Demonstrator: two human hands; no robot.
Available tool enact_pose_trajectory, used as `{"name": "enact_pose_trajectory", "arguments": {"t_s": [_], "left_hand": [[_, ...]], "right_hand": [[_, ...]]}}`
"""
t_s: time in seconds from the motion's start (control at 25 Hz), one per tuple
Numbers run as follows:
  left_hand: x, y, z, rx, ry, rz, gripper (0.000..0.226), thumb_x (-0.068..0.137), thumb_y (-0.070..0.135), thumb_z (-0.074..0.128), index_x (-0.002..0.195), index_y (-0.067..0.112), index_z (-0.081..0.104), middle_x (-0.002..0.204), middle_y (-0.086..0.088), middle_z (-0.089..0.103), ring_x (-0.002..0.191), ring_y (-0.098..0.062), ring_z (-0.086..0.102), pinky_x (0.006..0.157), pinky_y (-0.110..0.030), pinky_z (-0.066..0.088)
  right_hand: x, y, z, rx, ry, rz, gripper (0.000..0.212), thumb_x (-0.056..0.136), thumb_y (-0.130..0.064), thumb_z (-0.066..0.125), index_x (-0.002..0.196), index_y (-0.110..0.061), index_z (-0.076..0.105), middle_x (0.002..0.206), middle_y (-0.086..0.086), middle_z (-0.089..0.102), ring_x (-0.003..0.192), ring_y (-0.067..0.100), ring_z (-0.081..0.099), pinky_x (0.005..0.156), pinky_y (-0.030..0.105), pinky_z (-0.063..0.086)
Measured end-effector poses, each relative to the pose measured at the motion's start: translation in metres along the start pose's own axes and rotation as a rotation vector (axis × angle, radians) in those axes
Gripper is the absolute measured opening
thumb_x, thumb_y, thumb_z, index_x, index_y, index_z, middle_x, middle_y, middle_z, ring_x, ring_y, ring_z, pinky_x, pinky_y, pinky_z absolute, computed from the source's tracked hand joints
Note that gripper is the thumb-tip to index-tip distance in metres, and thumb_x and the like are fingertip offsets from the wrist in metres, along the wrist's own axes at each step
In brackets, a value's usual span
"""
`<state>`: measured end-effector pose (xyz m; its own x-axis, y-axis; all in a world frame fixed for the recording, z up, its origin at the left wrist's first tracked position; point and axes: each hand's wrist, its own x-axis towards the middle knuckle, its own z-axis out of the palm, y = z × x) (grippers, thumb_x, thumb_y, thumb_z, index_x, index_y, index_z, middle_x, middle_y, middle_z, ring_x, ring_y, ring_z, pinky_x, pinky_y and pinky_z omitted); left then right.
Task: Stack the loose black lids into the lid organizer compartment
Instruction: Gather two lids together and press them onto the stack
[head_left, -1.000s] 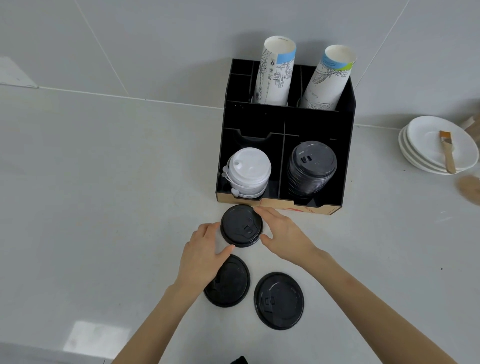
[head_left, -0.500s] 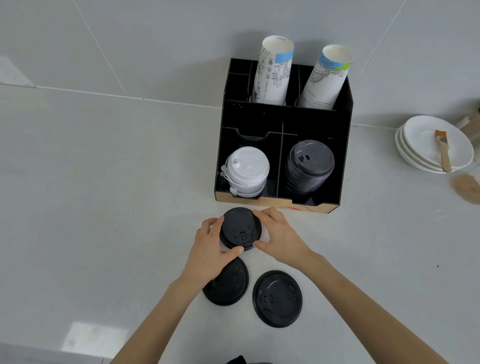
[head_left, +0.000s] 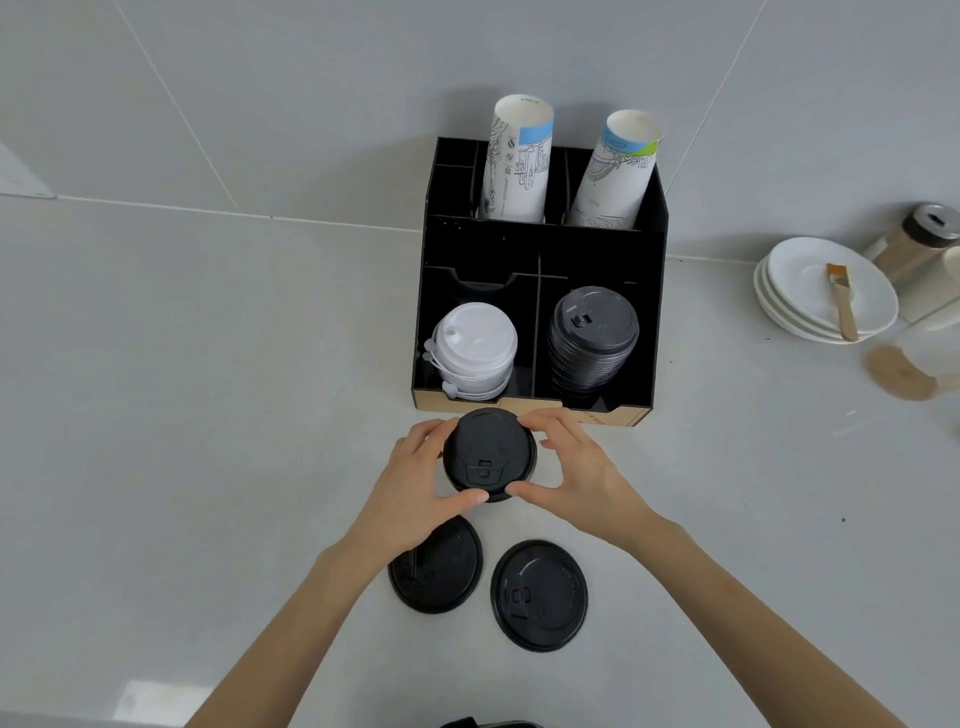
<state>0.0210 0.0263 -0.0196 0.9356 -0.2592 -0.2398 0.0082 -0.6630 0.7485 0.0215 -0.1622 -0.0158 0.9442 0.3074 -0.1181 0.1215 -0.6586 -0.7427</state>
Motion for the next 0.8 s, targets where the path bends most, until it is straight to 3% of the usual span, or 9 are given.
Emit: {"name": "enact_pose_trajectory", "arguments": {"t_s": [0.16, 0.36, 0.52, 0.68, 0.8], "left_hand": [[0.008, 0.014, -0.012, 0.049, -0.067, 0.102, 0.079, 0.069, 0.039, 0.070, 0.134, 0.025, 0.028, 0.126, 0.013, 0.031, 0.121, -0.017, 0.037, 0.100, -0.027, 0.032], [0.026, 0.041, -0.029, 0.128, -0.095, 0.213, 0.077, 0.072, 0.033, 0.071, 0.135, 0.024, 0.028, 0.130, 0.009, 0.035, 0.115, -0.009, 0.039, 0.101, -0.023, 0.031], [0.042, 0.063, -0.035, 0.171, -0.044, 0.288, 0.072, 0.072, 0.032, 0.071, 0.133, 0.023, 0.032, 0.135, 0.005, 0.038, 0.109, -0.003, 0.035, 0.095, -0.020, 0.028], [0.058, 0.079, -0.037, 0.126, 0.002, 0.333, 0.066, 0.072, 0.030, 0.071, 0.128, 0.020, 0.039, 0.133, 0.003, 0.042, 0.119, -0.012, 0.042, 0.102, -0.025, 0.031], [0.073, 0.089, -0.034, 0.128, 0.041, 0.368, 0.058, 0.075, 0.023, 0.069, 0.126, 0.018, 0.042, 0.132, 0.002, 0.045, 0.115, -0.005, 0.041, 0.092, -0.004, 0.026]], "right_hand": [[-0.006, 0.000, -0.018, -0.025, 0.028, -0.053, 0.062, 0.074, -0.025, 0.071, 0.127, -0.018, 0.040, 0.115, -0.008, 0.037, 0.099, -0.008, 0.040, 0.090, -0.001, 0.031], [-0.008, -0.001, -0.040, -0.010, 0.151, -0.069, 0.059, 0.073, -0.021, 0.072, 0.125, -0.016, 0.043, 0.112, -0.007, 0.038, 0.097, -0.022, 0.039, 0.087, -0.007, 0.030], [-0.006, -0.001, -0.054, -0.006, 0.276, -0.057, 0.058, 0.072, -0.019, 0.072, 0.124, -0.015, 0.045, 0.116, -0.003, 0.040, 0.098, -0.005, 0.046, 0.090, -0.001, 0.035], [-0.002, 0.000, -0.066, -0.009, 0.396, -0.014, 0.059, 0.073, -0.017, 0.071, 0.125, -0.012, 0.044, 0.116, -0.001, 0.040, 0.098, 0.010, 0.047, 0.089, -0.003, 0.033], [0.003, 0.000, -0.073, 0.023, 0.469, 0.060, 0.060, 0.073, -0.019, 0.071, 0.126, -0.013, 0.043, 0.115, -0.006, 0.037, 0.100, 0.010, 0.046, 0.086, 0.007, 0.035]]}}
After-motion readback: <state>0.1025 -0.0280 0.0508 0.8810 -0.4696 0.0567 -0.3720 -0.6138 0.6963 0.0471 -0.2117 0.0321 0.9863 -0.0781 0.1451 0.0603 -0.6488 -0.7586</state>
